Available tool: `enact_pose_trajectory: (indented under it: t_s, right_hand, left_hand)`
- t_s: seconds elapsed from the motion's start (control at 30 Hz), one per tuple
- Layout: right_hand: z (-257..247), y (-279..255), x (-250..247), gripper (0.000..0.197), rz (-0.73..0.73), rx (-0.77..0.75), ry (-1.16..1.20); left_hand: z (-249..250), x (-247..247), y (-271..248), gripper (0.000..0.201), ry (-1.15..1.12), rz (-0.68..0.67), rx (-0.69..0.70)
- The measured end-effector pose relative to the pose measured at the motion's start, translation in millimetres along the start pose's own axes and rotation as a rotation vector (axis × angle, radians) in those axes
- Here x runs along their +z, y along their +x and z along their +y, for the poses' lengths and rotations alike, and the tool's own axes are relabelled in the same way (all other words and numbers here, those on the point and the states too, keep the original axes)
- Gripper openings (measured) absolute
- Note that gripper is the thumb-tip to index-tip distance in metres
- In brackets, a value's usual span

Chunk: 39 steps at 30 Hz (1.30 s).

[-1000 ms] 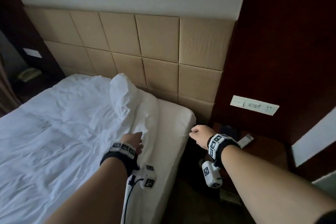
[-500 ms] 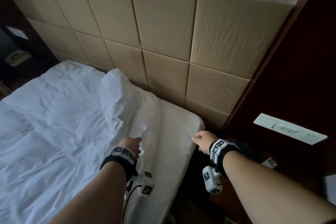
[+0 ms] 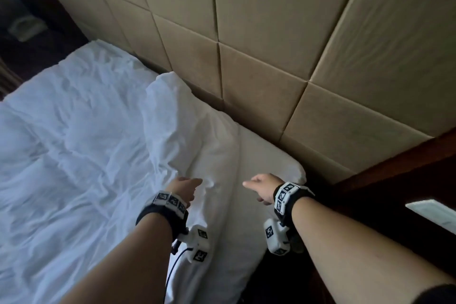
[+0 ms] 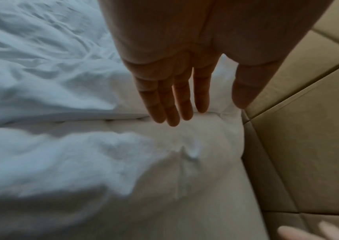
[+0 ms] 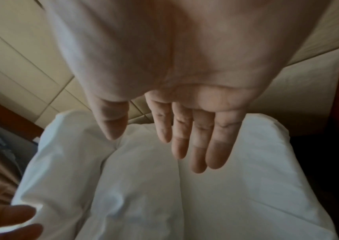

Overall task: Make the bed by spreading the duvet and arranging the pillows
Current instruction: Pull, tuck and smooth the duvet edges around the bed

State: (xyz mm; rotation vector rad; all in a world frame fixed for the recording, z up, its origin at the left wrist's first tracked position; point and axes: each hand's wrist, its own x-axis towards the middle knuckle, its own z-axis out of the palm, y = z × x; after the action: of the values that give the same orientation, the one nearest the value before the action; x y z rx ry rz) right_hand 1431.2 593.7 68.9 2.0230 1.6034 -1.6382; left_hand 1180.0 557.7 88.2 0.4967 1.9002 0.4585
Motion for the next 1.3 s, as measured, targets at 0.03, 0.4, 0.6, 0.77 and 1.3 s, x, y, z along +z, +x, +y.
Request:
enact_pose_trajectory:
  t_s: [0.03, 0.4, 0.6, 0.77, 1.3]
  right_hand:
    - [-1, 14, 1, 0.053, -0.013, 0.003, 0.005]
    - [-23, 144, 24, 0.069, -0.125, 0.126, 0.190]
    - [-22, 204, 39, 0.122, -0.027, 0.216, 0.534]
    - [-29, 228, 38, 0.109, -0.006, 0.312, 0.759]
    - [23, 14, -33, 0.028, 0.388, 0.133, 0.813]
  left_hand:
    - [-3, 1, 7, 0.029, 0.060, 0.000, 0.012]
    - [-32, 55, 77, 0.100, 0.586, 0.045, -0.083]
    - [-39, 62, 94, 0.064, 0.749, 0.002, 0.025]
    - [-34, 48, 95, 0.044, 0.723, -0.149, 0.090]
    - [-13, 73, -25, 0.038, 0.914, -0.380, 0.323]
